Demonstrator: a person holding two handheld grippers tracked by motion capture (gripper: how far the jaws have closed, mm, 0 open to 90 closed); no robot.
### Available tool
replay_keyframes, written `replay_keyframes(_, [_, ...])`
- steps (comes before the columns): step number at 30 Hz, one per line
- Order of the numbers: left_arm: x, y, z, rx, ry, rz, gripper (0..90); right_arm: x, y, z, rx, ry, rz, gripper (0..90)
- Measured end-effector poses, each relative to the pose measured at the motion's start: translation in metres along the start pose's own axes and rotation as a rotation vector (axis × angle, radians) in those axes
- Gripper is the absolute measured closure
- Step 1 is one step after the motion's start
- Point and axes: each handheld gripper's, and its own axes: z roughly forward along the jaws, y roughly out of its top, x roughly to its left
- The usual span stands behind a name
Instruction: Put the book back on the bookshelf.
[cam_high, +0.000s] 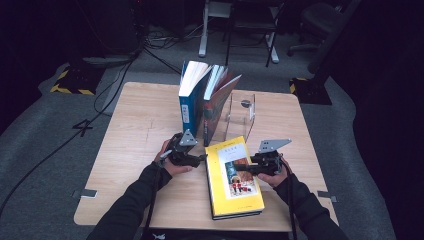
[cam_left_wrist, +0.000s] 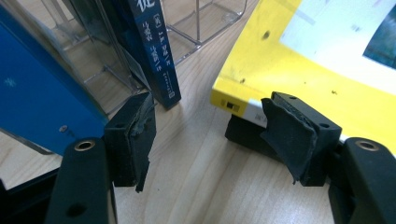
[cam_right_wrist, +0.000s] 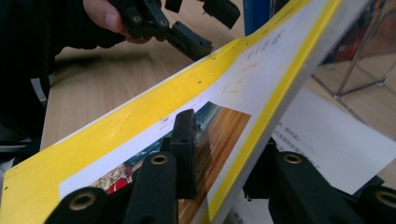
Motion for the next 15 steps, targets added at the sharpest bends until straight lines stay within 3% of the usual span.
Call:
replay_keyframes(6, [0.002, -0.002, -0.004, -0.001, 0.016, -0.012, 37.6, 0.008, -0.001, -0.012, -0.096, -0.015, -0.048, 74.5])
replay_keyframes(10, [-0.004, 0.002, -0.003, -0.024, -0.017, 0.007, 39.8, 0.020, 0.003, -0.024, -0.168, -0.029, -0.111, 75.7])
replay_keyframes(15, [-0.008, 0.007, -0.006, -0.058, -0.029, 0.028, 45.0, 0.023, 0.004, -0.024, -0.181, -0.031, -0.126, 76.2])
